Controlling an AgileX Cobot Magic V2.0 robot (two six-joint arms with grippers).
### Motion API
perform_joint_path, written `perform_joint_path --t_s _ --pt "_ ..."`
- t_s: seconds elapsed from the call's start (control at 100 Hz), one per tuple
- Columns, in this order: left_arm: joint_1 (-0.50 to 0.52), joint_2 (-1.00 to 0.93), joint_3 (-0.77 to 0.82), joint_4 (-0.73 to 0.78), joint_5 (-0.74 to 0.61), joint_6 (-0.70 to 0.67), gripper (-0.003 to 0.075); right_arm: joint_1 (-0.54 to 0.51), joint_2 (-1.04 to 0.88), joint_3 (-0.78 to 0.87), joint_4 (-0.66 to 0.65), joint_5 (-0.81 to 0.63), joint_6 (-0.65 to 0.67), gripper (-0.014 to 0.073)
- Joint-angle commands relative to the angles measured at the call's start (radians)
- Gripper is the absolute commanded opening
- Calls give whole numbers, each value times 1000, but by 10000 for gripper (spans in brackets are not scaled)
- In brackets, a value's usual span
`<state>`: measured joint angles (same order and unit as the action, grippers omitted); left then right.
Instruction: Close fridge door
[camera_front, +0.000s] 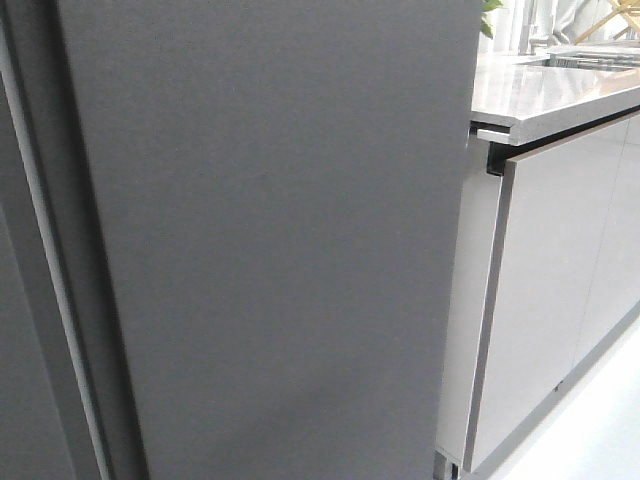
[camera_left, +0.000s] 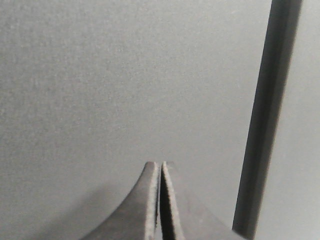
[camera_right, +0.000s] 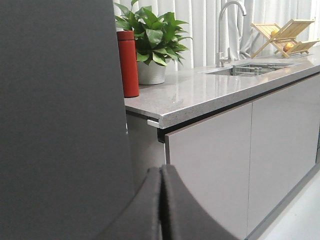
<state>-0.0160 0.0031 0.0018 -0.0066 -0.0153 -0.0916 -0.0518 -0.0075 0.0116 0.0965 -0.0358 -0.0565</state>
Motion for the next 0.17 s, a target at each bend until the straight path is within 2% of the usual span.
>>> perform_joint_path --t_s 0.0,0.16 --pt "-8 19 28 -2 -77 -4 -20 -6 -13 11 -10 -68 -2 -76" --pt "-8 19 28 -2 -77 -4 -20 -6 -13 11 -10 -68 -2 -76"
